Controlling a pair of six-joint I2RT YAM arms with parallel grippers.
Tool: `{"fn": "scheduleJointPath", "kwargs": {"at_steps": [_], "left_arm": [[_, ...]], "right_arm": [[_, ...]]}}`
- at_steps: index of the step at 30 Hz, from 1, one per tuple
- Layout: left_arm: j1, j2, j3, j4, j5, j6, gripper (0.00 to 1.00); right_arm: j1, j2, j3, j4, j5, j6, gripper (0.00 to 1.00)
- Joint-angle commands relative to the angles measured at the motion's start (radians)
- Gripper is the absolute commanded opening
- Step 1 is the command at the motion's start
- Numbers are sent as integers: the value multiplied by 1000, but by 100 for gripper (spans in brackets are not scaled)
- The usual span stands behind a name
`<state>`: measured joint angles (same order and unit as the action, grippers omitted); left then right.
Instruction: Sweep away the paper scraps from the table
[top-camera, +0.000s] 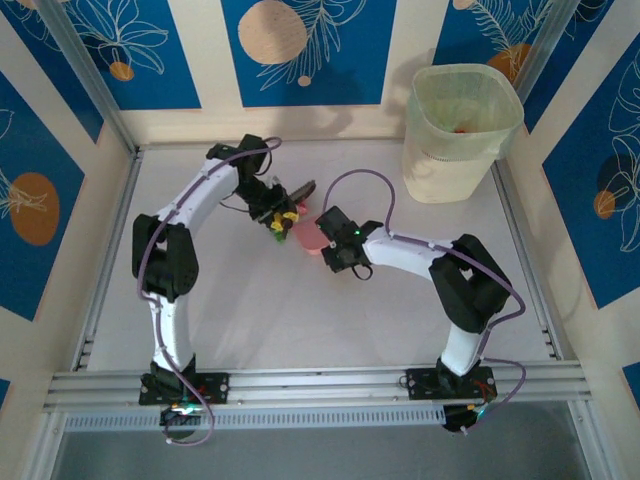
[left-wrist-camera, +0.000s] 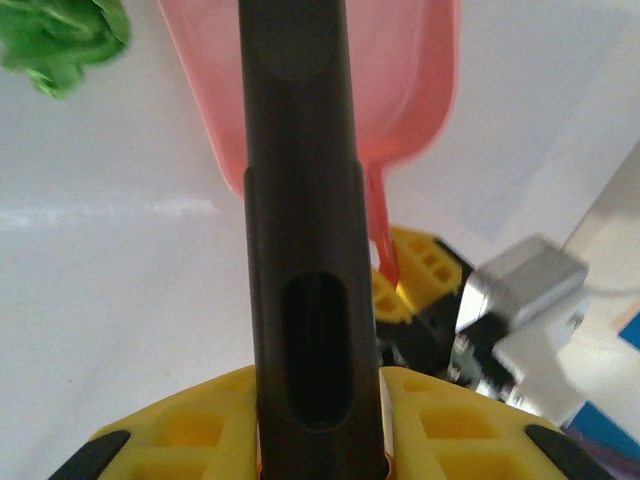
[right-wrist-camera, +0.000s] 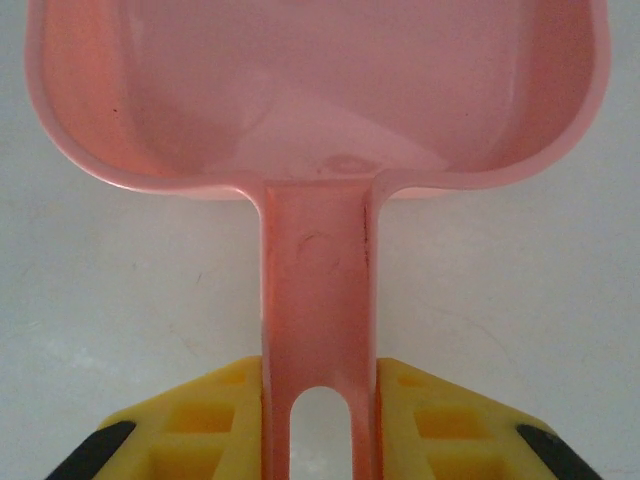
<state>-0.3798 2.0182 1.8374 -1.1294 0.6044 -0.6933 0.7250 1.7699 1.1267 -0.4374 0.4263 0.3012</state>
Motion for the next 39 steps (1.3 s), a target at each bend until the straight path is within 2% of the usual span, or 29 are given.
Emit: {"fn": "scheduleJointPath", "kwargs": {"at_steps": [1,10,17,23,31,36,39], "left_arm": [[-42,-63,-24,-37,102,49,0],[-115,-110,-43,-51,165,90,0],[-120,-171,-63,-81,61,93,0],[-111,-191,7,-42,-11,51,0],[-53,-287,-6,50,-150,-41,0],[19,-389,-129,135,-225,-132,0],[60,-457,-223,187,-269,-184,0]], "right_arm": [[-17,19,-14,-19,29,-17,0],[-37,-8,-47,6,53,-13,0],[-56,-33,-80,12,85,-9,0],[-52,-76,-113,23,122,-8,0],[-39,-150,-141,8,162,-7,0],[-42,-235,-111,-36,170,-10,0],[-59,-251,-30,-124,195,6,0]]}}
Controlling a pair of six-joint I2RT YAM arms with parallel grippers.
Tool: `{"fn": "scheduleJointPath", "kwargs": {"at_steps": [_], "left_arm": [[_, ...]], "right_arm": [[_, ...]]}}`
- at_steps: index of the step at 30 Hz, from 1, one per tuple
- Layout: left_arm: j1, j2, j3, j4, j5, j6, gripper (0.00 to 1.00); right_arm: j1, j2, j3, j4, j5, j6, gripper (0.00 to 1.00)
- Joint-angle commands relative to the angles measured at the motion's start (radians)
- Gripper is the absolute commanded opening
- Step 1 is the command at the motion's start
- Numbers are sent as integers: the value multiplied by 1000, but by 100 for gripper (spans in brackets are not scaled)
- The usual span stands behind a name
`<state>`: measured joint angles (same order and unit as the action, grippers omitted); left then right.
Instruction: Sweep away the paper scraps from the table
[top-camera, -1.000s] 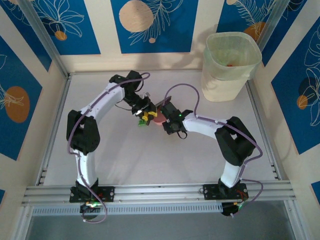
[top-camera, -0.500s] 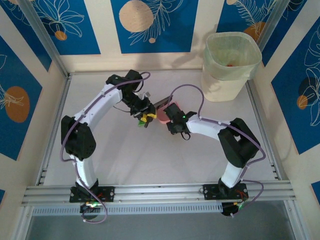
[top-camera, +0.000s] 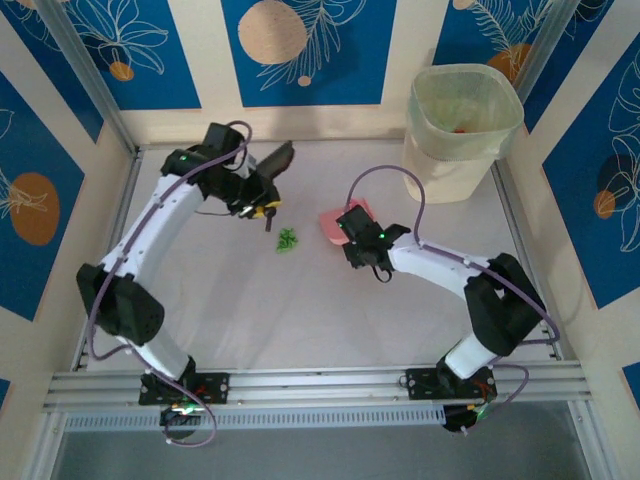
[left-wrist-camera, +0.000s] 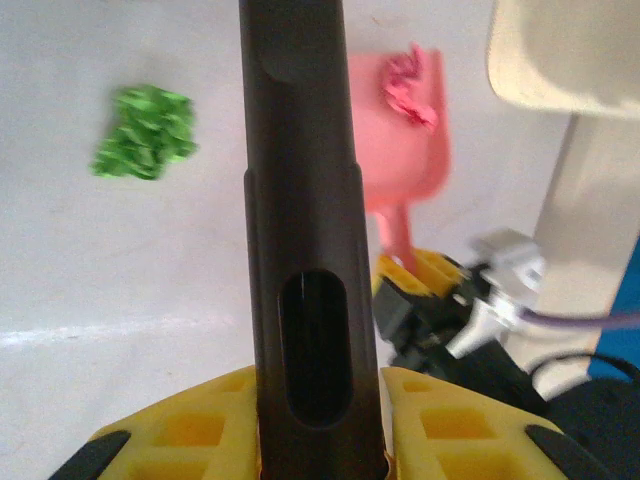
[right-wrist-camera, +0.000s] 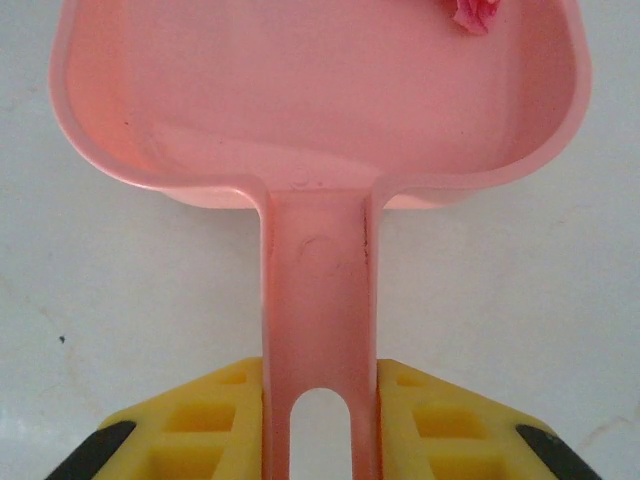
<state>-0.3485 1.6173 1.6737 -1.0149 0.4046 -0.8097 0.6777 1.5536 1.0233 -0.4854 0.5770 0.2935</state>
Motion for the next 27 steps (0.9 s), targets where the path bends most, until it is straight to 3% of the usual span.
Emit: {"fn": "scheduleJointPath", "kwargs": {"at_steps": [1,15,27], "left_arm": [[39,-75,-87,95,-74,-80,0],[47,-84,-157,133,-24,-86,0],[42,-99,-190,140,-17,-73,0]], "right_arm": [[-22,-33,105,-107,40,13,0],[-245,-6,683,-381,-99,54,0],[-563,118,1092,-547,-392,236,0]]}}
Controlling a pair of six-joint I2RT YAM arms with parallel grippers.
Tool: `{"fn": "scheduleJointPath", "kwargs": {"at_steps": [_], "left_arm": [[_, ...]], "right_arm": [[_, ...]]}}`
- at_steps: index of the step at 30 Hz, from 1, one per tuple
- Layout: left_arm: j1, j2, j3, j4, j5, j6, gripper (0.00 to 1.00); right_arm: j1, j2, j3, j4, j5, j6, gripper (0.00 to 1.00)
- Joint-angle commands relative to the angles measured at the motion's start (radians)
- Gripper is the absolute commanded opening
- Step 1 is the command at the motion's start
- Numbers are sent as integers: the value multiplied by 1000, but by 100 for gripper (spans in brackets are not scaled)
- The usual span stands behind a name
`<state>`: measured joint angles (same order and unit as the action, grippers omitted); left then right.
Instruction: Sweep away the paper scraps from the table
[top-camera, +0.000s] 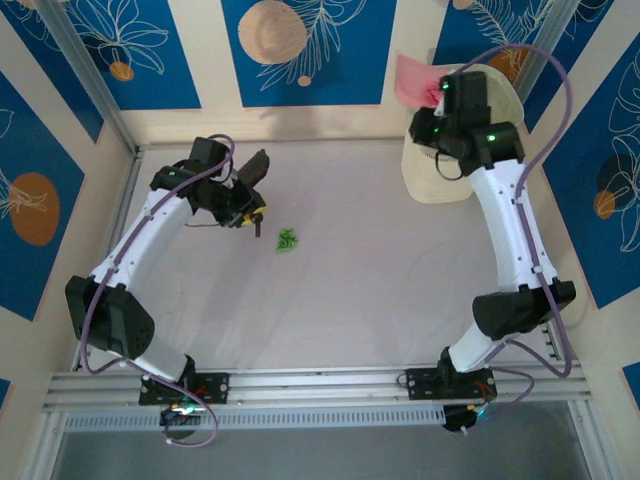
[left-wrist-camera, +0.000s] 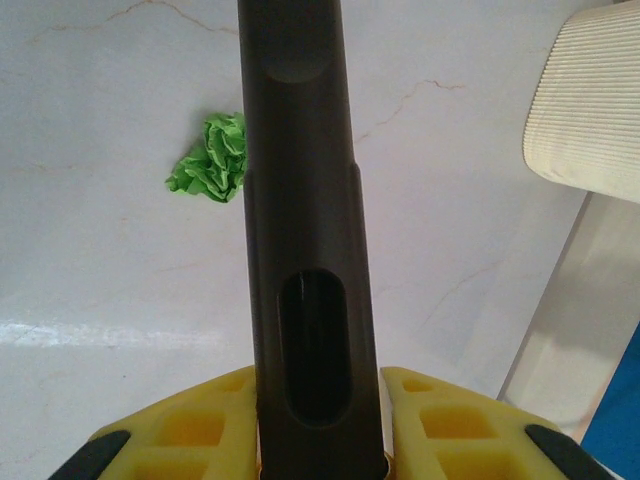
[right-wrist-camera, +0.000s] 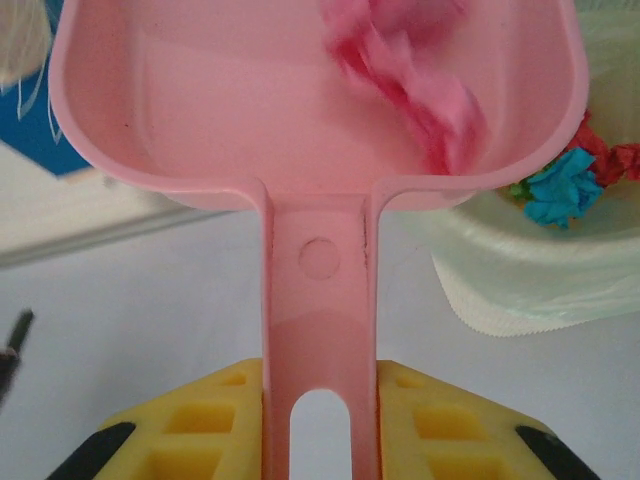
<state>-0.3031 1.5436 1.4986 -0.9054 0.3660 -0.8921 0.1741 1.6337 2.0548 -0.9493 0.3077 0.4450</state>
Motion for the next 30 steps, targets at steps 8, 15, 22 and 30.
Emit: {"fn": "scheduleJointPath", "kwargs": {"at_steps": [8,15,22,30], "left_arm": [[-10,-45,-48,45,29,15,0],[-10,-41,-40,41,34,28,0],[-10,-30,-23,33,40,42,0],[-10,-24,-12,25,45,49,0]], "right_arm": [[-274,103,98,-27,-583,373,0],[-378,140,76,117,-873,688,0],[-423,117,22,210,-919,908,0],[-456,61,-69,385,-972,1030,0]]}}
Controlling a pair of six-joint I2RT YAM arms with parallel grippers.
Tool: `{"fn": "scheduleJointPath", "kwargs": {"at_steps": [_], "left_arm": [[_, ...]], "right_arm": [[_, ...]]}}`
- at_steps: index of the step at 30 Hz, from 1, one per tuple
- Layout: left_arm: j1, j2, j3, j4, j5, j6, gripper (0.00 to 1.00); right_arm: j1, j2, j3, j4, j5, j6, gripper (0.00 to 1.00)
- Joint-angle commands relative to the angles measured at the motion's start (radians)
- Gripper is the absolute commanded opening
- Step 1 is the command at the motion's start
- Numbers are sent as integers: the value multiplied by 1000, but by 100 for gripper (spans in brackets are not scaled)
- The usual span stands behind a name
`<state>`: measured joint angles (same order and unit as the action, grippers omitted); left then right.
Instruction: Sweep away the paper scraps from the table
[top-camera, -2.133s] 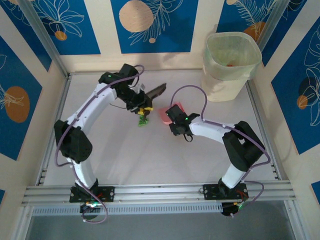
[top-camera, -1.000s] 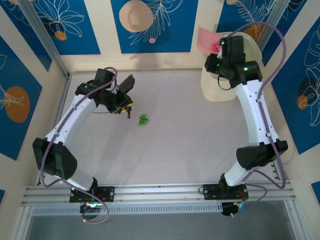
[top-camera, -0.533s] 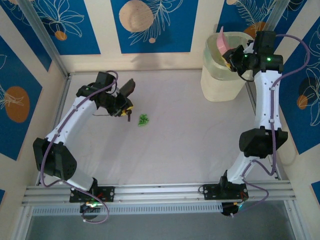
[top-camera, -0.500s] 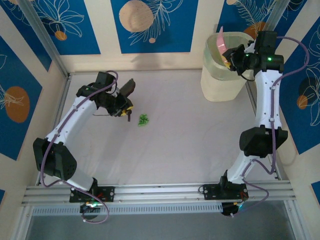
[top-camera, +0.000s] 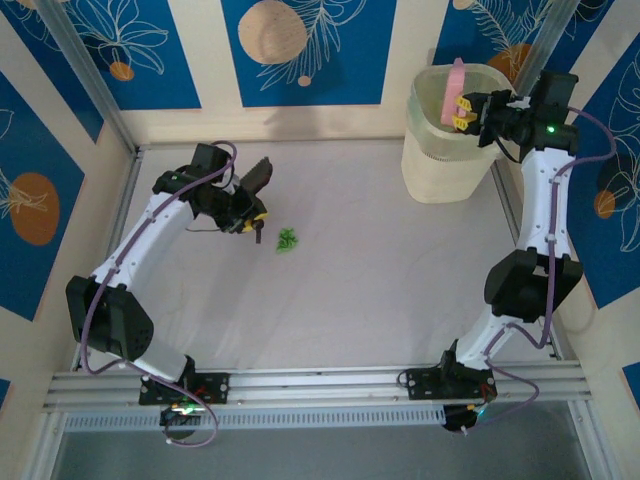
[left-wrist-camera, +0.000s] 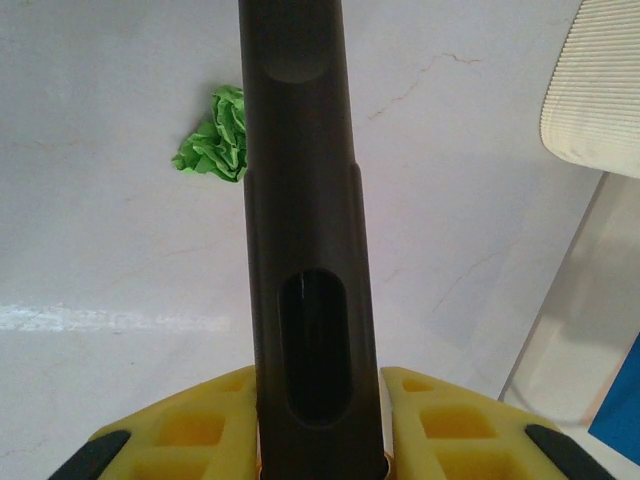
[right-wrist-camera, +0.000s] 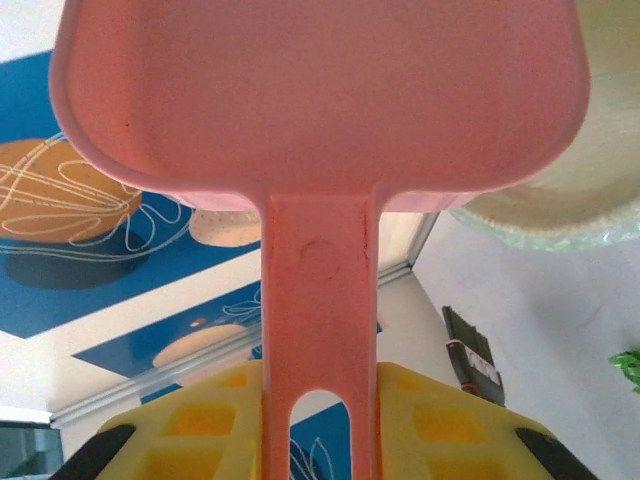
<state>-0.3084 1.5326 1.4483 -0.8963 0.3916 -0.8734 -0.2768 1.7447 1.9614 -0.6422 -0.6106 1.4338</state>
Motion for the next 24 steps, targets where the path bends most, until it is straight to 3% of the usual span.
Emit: {"fn": "scheduleJointPath", "kwargs": {"at_steps": [1,6,11,17,20,24], "left_arm": [[-5,-15,38,16,18,31,0],[-5,-22,32,12,9,32,0],[-6,-43,18,-8,-17,33,0],[-7,-83,1,-71,-107,10,0],[-6,-114,-42,-81,-137,-18,0],[-5,-133,-91,-105,-157,-45,0]], "right_arm": [[-1,-54,50,45,-38,-3,0],[63,-131,74,-25,86,-246,0],[178,-267,-51,74,175,-516,0],[493,-426,-260,80,374,-1043,0],[651,-494,-433,43,520,-1155,0],[821,-584,-662,12,690,-1150,0]]}}
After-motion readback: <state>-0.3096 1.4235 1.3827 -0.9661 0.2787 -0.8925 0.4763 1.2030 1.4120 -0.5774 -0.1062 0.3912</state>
